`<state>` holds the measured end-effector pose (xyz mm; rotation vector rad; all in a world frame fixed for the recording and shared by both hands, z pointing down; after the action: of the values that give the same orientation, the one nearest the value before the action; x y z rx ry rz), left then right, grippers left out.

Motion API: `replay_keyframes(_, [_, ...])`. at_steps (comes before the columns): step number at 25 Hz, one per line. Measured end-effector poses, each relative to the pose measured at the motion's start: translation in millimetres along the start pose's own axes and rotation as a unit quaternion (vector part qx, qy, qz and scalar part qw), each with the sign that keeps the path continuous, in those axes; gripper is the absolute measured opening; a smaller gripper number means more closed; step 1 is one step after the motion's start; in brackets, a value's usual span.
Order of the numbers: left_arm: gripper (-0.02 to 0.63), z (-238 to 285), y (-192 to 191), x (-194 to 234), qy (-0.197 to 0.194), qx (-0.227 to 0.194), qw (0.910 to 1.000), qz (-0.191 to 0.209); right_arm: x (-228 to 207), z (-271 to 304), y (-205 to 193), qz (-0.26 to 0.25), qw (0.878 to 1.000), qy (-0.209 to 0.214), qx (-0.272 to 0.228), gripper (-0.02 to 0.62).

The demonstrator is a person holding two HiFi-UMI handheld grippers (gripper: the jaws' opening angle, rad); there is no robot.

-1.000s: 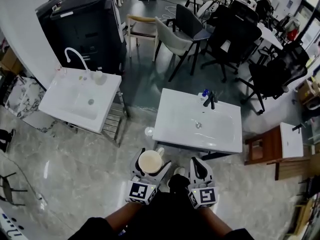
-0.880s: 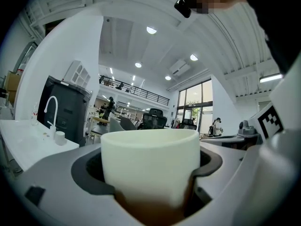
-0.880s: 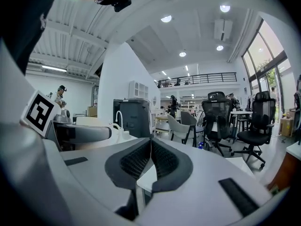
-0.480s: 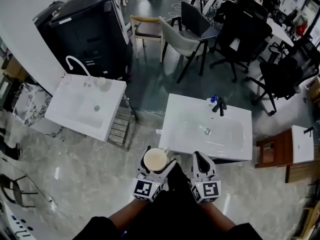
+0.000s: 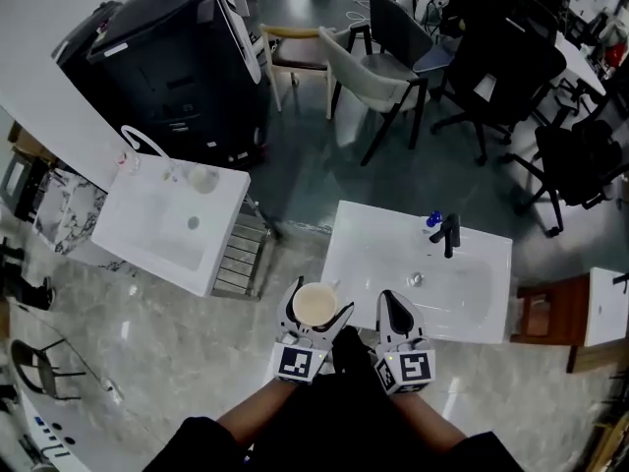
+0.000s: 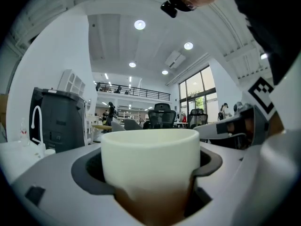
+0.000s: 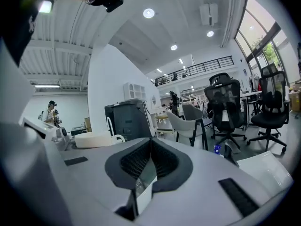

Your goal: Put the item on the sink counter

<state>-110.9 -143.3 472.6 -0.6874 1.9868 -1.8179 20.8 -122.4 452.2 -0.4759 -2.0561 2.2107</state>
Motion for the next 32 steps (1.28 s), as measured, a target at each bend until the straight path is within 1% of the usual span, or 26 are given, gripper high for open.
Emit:
replay_keyframes(2, [0.458,22,-12,6,0.005,0.002,1.0000,0.003,-13,20,3,0.007,1.000,0.001,0.001,0.032])
replay_keyframes(4, [0.457,43,-26,10,0.006,0.011,0.9999,-0.008,-24,39,5,0.007,1.000,0.002,-0.003,0.032])
replay_keyframes(7, [0.458,71,-43,14,0.005,0.019,0.9997,-0.012,-43,61,-2,0.003,1.000,-0.001,0.002,0.032])
replay_keyframes(11, [0.457,106,-57,22,0.016,0.028,0.9991,-0.027,-66,86,-10,0.000,1.000,0.001,0.019,0.032])
replay_keyframes(14, [0.457,129,-74,27,0.022,0.039,0.9986,-0.028,-82,101,-18,0.002,1.000,0.006,0.025,0.032])
replay_keyframes(18, [0.458,161,-102,29,0.027,0.063,0.9974,-0.022,-108,117,-28,0.009,0.999,0.001,0.032,0.032])
replay_keyframes(22, [0.458,188,-123,36,0.036,0.069,0.9969,-0.014,-128,132,-36,0.008,0.999,0.008,0.037,0.032])
replay_keyframes(26, [0.457,210,-149,38,0.041,0.080,0.9959,0.001,-148,143,-54,0.010,0.999,0.013,0.046,0.032])
replay_keyframes(29, [0.457,225,-165,39,0.050,0.081,0.9954,0.004,-159,147,-73,0.011,0.998,0.025,0.057,0.032])
replay_keyframes(32, [0.457,239,-191,45,0.058,0.101,0.9932,0.011,-167,156,-83,0.010,0.998,0.028,0.058,0.032])
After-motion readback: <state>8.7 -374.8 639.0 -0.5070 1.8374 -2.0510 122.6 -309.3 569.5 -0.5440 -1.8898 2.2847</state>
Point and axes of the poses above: the fingertips, and each gripper's own axes: z forward along the fingers, x to its left, y out of its top, the point moved 3 cm from there along -z, backward along the fingers, and after that the axes turned 11 degrees about -x, right-handed, at the moved point
